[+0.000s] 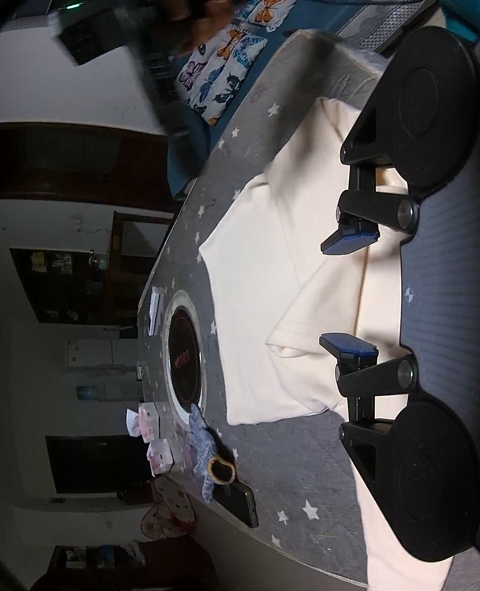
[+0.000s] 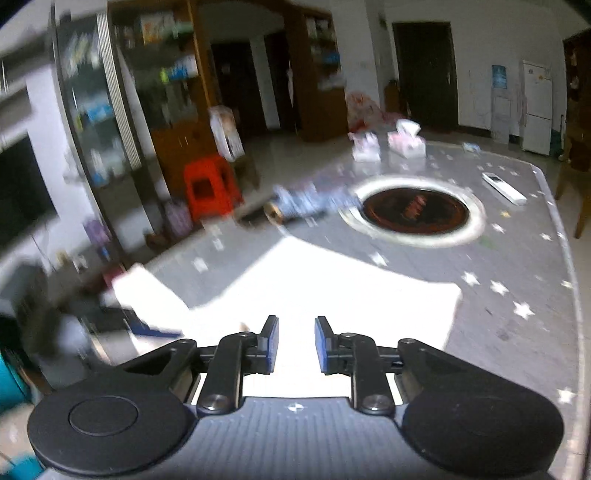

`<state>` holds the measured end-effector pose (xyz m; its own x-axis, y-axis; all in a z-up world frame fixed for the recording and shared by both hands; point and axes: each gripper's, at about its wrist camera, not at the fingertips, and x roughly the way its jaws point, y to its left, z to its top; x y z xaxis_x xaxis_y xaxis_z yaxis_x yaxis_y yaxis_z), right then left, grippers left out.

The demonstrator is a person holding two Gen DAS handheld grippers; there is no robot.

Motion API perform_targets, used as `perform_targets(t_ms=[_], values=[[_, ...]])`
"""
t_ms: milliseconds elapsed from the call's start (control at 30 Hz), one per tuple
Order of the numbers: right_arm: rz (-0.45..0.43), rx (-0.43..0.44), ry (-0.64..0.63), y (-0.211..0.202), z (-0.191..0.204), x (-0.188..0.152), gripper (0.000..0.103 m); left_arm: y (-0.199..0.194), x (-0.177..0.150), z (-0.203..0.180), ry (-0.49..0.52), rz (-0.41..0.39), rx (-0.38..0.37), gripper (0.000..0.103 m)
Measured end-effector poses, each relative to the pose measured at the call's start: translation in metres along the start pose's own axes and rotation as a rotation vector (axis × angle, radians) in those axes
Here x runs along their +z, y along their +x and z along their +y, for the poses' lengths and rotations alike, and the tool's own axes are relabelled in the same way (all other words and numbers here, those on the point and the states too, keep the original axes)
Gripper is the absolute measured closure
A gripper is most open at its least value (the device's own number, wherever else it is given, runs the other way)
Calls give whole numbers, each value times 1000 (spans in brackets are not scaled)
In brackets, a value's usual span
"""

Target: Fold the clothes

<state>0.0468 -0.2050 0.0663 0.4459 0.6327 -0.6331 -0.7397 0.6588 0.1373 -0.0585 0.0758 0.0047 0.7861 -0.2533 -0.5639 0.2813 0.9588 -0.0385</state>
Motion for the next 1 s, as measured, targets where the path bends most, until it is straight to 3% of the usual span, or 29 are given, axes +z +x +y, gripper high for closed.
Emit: perform_targets(t_ms=[133, 267, 433, 467, 500, 600, 833, 1000], values=[[87, -38, -52, 11, -7, -20, 83, 8, 2, 8, -42, 16, 16, 53], [110, -38, -107, 19, -1, -28, 82, 19, 2, 18, -71, 43, 49, 53], [139, -39, -175, 30, 6, -39, 75, 32, 1, 26, -92, 60, 20, 55], [144, -39, -188, 32, 7, -41, 75, 35, 0, 27, -98, 69, 9, 58], [150, -39, -202, 34, 9, -44, 75, 36, -1, 27, -100, 74, 2, 73], [156, -40, -215, 40, 8, -44, 75, 32, -2, 28, -100, 75, 8, 94], [184, -64, -232, 50, 1, -49, 74, -11, -2, 38, -167, 90, 15, 97], [176, -76, -215, 47, -5, -49, 73, -17, -4, 48, -156, 154, 83, 93]])
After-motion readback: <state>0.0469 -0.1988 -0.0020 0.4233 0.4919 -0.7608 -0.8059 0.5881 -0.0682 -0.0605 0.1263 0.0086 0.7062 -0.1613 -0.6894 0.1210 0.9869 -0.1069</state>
